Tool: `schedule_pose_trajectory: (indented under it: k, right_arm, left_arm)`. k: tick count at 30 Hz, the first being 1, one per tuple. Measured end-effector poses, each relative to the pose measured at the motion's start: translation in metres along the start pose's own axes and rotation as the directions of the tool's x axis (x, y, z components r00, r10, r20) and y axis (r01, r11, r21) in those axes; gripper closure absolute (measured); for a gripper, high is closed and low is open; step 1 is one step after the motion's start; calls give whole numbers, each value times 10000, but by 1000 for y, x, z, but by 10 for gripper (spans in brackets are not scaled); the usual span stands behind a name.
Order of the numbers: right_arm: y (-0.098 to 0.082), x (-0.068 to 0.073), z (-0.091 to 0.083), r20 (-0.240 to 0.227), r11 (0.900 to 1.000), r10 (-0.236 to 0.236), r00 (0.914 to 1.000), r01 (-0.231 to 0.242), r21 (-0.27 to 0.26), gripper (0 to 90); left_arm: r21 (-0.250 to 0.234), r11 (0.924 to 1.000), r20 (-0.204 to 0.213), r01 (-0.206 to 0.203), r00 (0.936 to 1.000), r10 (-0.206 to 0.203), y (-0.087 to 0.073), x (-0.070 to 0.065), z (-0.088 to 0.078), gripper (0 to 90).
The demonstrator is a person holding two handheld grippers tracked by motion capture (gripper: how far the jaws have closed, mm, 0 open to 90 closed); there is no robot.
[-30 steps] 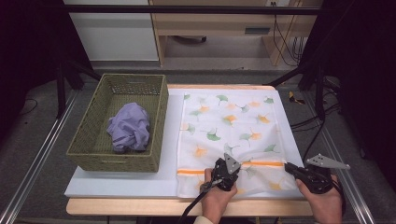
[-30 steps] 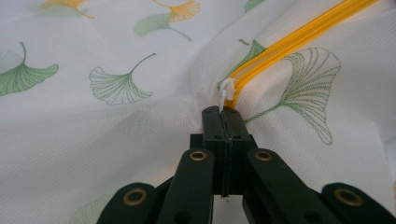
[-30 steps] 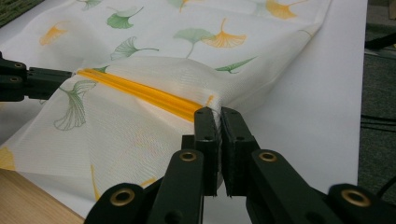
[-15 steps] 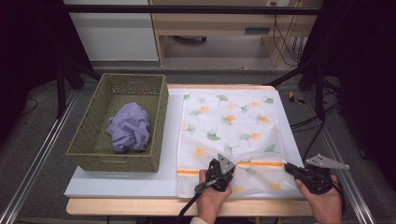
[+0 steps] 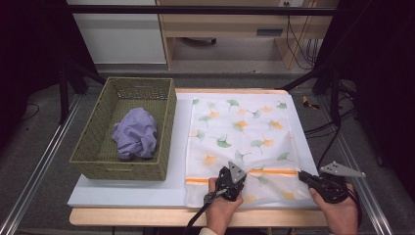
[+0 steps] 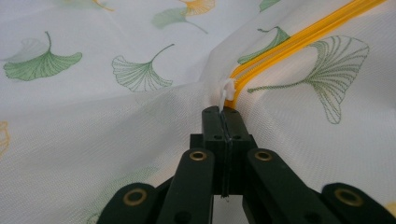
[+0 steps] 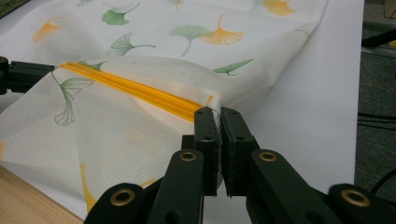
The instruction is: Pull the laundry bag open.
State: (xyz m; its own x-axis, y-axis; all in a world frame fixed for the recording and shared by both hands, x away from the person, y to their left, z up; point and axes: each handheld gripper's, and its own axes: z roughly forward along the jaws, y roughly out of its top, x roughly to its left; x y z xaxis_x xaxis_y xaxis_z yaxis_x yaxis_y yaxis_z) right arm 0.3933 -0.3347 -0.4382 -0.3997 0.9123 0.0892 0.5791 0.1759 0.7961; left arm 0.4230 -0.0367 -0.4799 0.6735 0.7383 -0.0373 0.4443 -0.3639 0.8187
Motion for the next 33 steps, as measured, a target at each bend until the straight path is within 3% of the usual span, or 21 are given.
schedule_pose_trajectory:
  k: [15,20,24,33]
  right_arm:
    - [1,0,0,108,10000,13,9999,-13,39,862]
    - [0,-3,-1,197,10000,33,9998,-34,35,862]
    - [1,-2,0,232,10000,45,9997,-46,51,862]
    - [0,-2,0,332,9999,48,9994,-52,100,862]
  left_arm:
    - [162,9996,-82,-220,9997,221,-1,1,-4,900]
    - [271,9996,-190,-75,9998,81,-4,8,-9,900]
    - [353,9989,-244,-305,9992,314,-5,8,-10,900]
    - [373,9988,-301,-329,9990,341,-6,11,-13,900]
